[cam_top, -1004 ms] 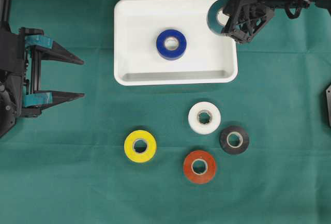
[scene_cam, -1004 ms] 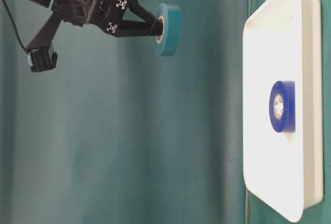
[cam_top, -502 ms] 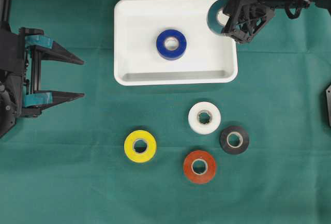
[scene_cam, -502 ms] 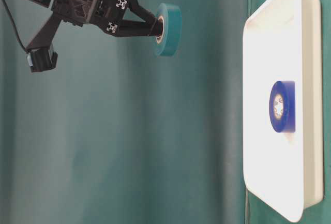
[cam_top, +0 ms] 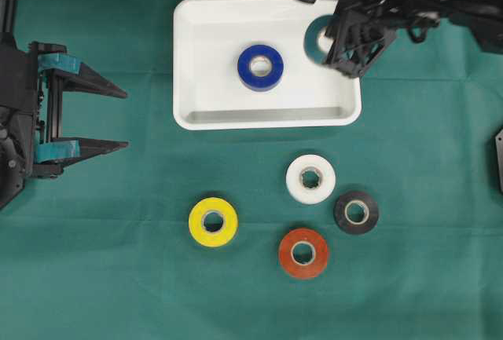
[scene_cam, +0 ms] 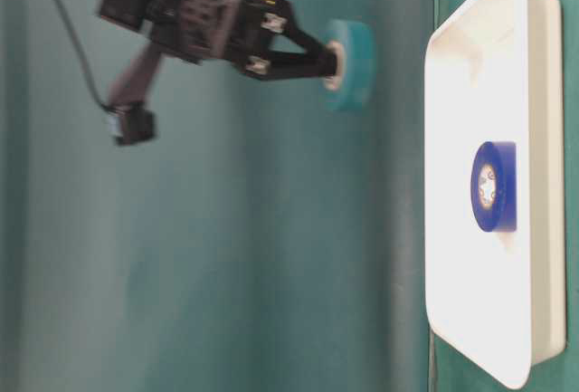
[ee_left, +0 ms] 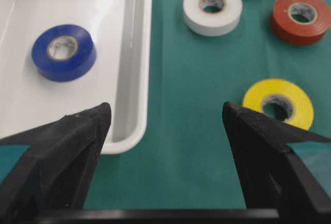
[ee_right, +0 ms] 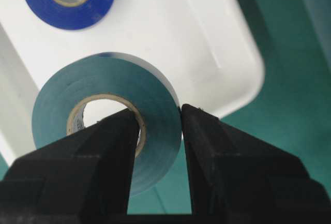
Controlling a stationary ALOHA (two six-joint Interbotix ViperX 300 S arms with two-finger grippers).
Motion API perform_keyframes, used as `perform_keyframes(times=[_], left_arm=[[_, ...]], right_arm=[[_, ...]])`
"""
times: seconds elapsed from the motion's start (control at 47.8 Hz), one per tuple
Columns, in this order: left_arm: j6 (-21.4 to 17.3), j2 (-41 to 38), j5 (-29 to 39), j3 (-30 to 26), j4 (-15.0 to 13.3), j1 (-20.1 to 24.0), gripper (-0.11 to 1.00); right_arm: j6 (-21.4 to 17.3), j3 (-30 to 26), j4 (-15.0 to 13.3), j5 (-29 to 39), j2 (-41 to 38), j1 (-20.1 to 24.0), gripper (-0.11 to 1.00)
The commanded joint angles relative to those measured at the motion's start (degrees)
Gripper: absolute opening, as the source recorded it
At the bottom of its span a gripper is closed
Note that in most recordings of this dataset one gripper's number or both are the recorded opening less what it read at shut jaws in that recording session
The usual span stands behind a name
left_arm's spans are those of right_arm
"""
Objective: Pick up the tape from a random location and place it into the white case.
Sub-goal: 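Lower the teal tape into the tray beside the blue tape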
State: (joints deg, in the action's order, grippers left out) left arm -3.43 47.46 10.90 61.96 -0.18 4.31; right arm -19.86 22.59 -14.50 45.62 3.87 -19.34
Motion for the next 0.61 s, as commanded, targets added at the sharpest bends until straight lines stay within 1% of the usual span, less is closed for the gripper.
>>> perform_keyframes(times=[0.0, 0.146, 0.314, 0.418, 0.585], left_arm=[[0.09, -0.18, -0.53, -0.53, -0.09, 0.09, 0.85], [0.09, -0.18, -0.62, -0.26, -0.09, 0.09, 0.85], [0.09, -0.09, -0.62, -0.09, -0.09, 0.09, 0.85], [0.0, -0.18, -0.62, 0.0, 0.0, 0.09, 0.85], [0.09, -0.18, -0.62, 0.0, 0.0, 0.18, 0.85]], right_arm=[[-0.09, 0.18, 0.09, -2.55, -1.14, 0.0, 0.29], [-0.26, 1.85, 0.18, -7.12, -5.36, -0.09, 0.29], [-2.2, 2.37, 0.09, -11.51, -8.96, -0.09, 0.29], [-2.55, 2.46, -0.09, -12.74, -10.02, -0.09, 0.29], [-2.64, 2.46, -0.09, -12.66, -10.28, -0.18, 0.29]])
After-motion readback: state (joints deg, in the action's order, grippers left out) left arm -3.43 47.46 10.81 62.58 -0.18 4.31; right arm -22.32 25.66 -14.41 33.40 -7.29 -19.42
